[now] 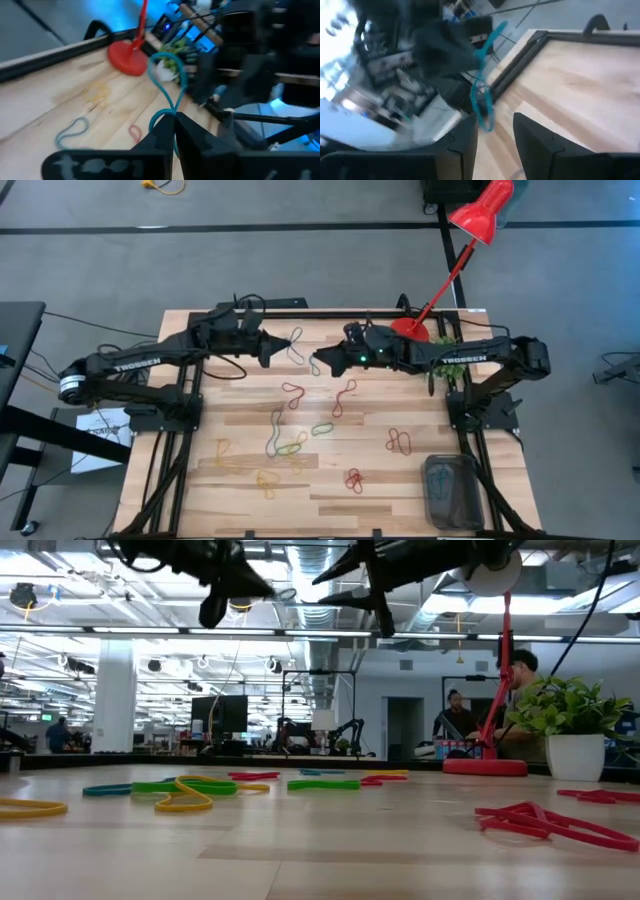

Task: Pick and place items into bin
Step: Put the blue rubber band into the black bin

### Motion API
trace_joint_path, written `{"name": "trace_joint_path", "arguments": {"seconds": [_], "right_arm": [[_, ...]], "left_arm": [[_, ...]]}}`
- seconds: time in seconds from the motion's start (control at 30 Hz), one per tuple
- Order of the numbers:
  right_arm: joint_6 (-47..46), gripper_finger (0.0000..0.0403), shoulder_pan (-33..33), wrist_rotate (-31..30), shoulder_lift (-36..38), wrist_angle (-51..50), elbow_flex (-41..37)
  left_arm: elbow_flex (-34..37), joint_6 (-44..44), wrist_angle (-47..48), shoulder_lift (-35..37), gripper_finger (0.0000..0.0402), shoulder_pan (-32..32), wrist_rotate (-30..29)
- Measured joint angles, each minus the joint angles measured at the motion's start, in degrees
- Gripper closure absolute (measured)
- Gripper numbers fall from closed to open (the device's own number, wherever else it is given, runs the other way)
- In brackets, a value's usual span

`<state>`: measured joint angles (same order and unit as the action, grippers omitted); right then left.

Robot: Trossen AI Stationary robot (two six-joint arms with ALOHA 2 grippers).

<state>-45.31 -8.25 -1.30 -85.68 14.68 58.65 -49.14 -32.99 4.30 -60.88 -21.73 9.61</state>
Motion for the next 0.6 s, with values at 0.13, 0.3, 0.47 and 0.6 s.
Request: {"name": "trace_joint_path", "arguments": {"seconds": [0.13, 0.3, 0.47, 0.6], "right_arm": [[-4.18, 0.0285, -1.0, 0.0, -1.89, 5.05, -0.14], [-6.69, 0.0285, -1.73, 0.0, -3.52, 14.3, 0.2], [-10.6, 0.0285, -1.98, 2.22, -6.68, 15.88, 0.76], [-11.29, 0.0285, -1.86, 3.38, -8.67, 15.33, 1.96]], "left_arm": [[-0.86, 0.38, 0.22, -0.01, 0.0401, 1.0, -0.17], [-0.86, 0.37, 0.74, -1.22, 0.0401, 2.15, -1.36], [-0.81, -0.1, 1.56, -2.19, 0.0401, 2.95, -2.26], [-0.88, -0.14, 1.0, -2.25, 0.0401, 2.93, -2.74]]}}
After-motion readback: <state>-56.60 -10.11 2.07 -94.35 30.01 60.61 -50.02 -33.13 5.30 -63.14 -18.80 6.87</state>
